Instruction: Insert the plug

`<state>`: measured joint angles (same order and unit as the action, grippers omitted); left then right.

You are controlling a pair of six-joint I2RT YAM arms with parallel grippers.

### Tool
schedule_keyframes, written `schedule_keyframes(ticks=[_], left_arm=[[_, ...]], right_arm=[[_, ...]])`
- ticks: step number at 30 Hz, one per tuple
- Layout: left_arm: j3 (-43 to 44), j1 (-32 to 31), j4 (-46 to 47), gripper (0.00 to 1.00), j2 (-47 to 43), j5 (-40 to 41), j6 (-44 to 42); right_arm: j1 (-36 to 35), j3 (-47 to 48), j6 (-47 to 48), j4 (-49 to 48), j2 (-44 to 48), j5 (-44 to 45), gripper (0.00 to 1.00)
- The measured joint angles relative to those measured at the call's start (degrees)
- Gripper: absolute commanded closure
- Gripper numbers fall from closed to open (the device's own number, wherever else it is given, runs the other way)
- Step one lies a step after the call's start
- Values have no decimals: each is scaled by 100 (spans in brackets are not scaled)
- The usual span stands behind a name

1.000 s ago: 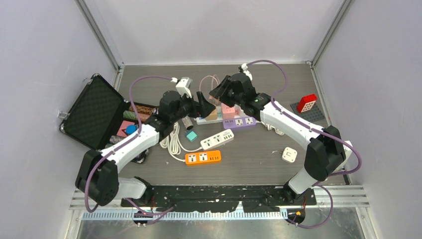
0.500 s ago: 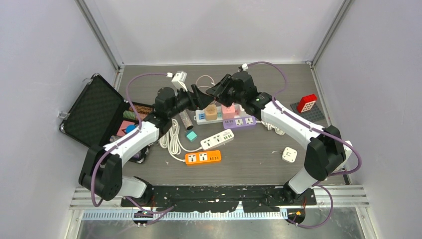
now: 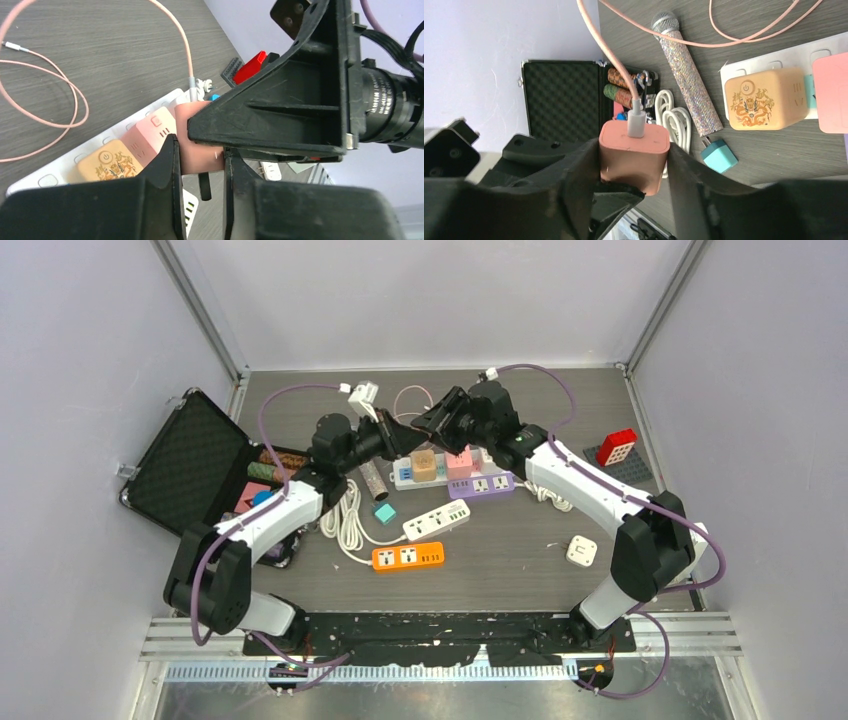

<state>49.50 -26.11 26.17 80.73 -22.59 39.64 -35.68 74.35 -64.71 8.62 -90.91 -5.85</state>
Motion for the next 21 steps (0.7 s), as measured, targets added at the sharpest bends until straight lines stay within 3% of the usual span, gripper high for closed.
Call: schedule_keyframes(ticks=[2,4,8,12,17,21], left_arm=[[0,17,101,100,81,-142,-109],[-4,37,101,100,133,-262,-302],[-107,46,131,100,94,-549,-992],[-350,52,155,100,-114,-761,-1709],[-605,55,431,100,-214,-1008,-2350],[-833,55,667,100,-260,-1067,-2691]], right_arm=[[15,-4,107,-2,0,-52,20],[15,-15,234,-48,2,-96,13],[66,-144,555,-107,46,-227,12],[223,-197,813,-68,68,-575,20],[352,-282,1001,-57,133,-942,38],[354,-297,1058,-61,138,-1298,38]])
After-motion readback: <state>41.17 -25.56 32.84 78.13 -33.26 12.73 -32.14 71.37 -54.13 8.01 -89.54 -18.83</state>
